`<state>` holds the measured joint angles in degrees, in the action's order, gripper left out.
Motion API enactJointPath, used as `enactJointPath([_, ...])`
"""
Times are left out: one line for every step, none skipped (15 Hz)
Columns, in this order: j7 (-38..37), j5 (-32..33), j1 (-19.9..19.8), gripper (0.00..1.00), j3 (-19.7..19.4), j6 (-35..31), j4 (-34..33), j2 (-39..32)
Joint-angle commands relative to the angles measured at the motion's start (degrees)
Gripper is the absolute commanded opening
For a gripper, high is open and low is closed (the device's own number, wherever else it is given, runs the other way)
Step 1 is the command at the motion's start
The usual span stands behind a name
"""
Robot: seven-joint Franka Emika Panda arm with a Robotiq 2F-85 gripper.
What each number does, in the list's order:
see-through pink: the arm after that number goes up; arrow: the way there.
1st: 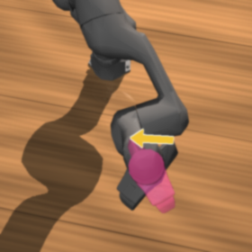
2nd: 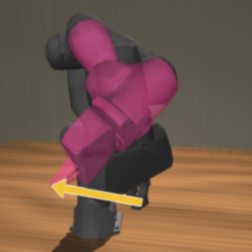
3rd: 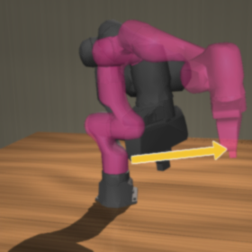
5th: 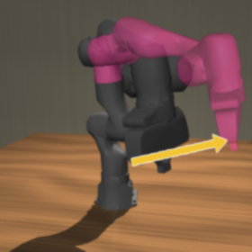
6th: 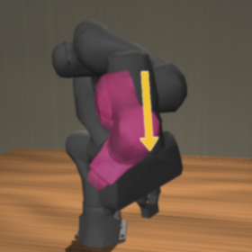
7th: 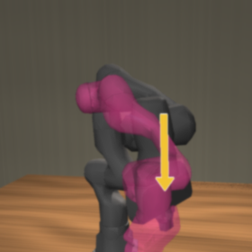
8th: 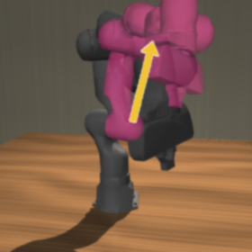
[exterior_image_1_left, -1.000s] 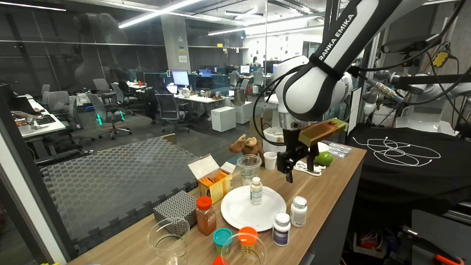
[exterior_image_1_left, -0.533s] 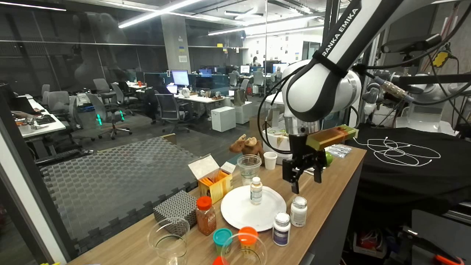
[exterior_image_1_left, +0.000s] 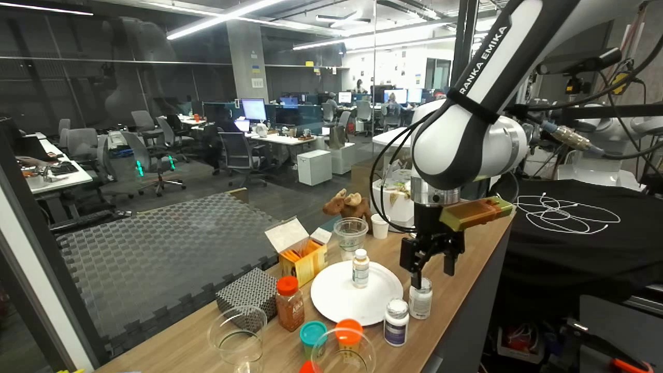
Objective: Pick up all the objects surrounding the white plate and arrange them on the plate
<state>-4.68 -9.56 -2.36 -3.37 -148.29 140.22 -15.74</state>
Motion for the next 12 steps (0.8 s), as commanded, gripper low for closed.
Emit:
enactJointPath([1.69,-3.64,-1.21,1.0,1.92,-6.88,2.64,0.42])
enactJointPath([1.67,-4.28,-1.29,1.0,2.21,-8.46,2.86,0.03])
enactJointPath([1.5,-4.82,-1.32,1.0,2.47,-9.57,2.99,-0.42])
enactJointPath([1.22,-5.01,-1.26,1.0,2.63,-10.46,3.01,-0.92])
enactJointPath([0.98,-5.05,-1.19,1.0,2.74,-11.24,3.01,-1.43])
enactJointPath([1.01,-5.11,-1.25,1.0,2.97,-12.04,2.95,-1.96])
enactJointPath([0.97,-5.25,-1.34,1.0,3.21,-13.05,2.98,-2.44])
enactJointPath([0.87,-5.22,-1.41,1.0,3.38,-13.75,2.79,-3.07])
enactJointPath([0.73,-5.07,-1.45,1.0,3.48,-14.34,2.74,-3.54])
enactJointPath([0.2,-4.56,-1.22,0.83,3.23,-14.82,2.78,-3.85])
enactJointPath([-0.21,-4.15,-1.04,0.75,2.94,-15.29,2.92,-3.84])
enactJointPath([-0.5,-3.86,-0.92,0.66,2.71,-15.83,3.01,-3.98])
